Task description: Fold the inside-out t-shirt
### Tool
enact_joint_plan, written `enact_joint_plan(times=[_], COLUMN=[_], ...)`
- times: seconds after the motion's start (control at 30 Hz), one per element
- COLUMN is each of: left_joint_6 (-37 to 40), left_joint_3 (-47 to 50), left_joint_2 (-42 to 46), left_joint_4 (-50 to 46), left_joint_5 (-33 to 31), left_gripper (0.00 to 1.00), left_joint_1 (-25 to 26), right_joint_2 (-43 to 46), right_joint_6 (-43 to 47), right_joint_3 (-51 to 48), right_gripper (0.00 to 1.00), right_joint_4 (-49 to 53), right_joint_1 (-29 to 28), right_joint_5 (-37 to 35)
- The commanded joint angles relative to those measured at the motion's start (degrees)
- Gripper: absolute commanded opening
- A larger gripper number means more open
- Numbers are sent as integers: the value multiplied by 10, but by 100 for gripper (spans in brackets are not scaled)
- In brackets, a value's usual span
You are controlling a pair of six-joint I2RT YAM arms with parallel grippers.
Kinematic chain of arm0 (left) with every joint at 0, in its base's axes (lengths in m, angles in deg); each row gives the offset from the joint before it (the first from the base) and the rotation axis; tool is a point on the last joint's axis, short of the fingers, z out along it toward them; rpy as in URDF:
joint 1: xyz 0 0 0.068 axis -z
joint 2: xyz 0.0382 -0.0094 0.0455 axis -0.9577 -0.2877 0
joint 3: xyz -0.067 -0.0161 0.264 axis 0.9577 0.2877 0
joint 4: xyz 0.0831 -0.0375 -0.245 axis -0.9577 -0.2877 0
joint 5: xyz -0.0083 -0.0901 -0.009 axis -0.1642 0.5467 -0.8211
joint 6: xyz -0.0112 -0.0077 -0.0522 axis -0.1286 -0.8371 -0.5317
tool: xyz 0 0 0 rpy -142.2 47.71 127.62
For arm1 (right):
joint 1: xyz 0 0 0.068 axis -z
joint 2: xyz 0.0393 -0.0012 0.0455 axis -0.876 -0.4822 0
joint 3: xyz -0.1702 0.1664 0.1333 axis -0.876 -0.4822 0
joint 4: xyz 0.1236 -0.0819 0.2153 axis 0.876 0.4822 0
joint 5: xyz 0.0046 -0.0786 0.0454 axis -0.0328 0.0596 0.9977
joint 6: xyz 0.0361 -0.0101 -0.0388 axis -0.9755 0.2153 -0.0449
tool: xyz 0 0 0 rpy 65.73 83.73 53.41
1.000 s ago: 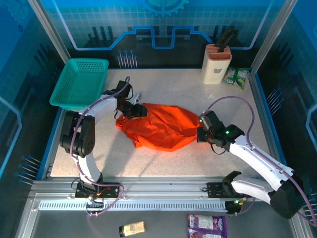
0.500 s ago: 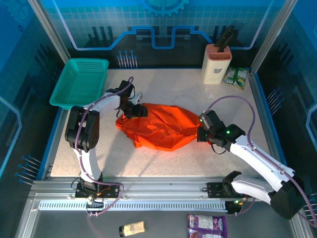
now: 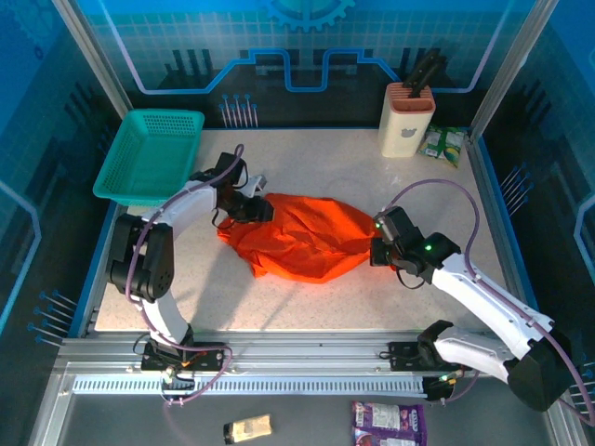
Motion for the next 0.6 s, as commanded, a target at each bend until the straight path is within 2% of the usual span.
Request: enact_joint_plan(times=[0.0,0.1,0.2,0.27,0.37,0.47,0.57], left_joint_6=[12,6,-18,-36,-41,-37,-29], left_joint_3=[10,12,31,42,48,53,45], left_joint_2=[8,1,13,17,14,12,10], left_joint_4=[2,11,54,76,78,68,35], left_joint_5=[23,39,79,104,104,91,51], left_gripper=[31,24,24,28,39,45,47], left_joint_1=[7,8,7,7,8,8,9], right_joint_2=[9,10,11,13,17,17,18], right_joint_6=[-2,-3,-4,-5,-7,-8,-7], right_joint_3=[23,22,22,20,16,15,16], right_gripper=[0,0,0,0,0,0,0], right_joint_4=[13,14,16,17,17,17,17], right_joint_1=[8,8,8,8,8,8,8], right_joint_5=[-9,-10,-11,-13,-13,-13,-15])
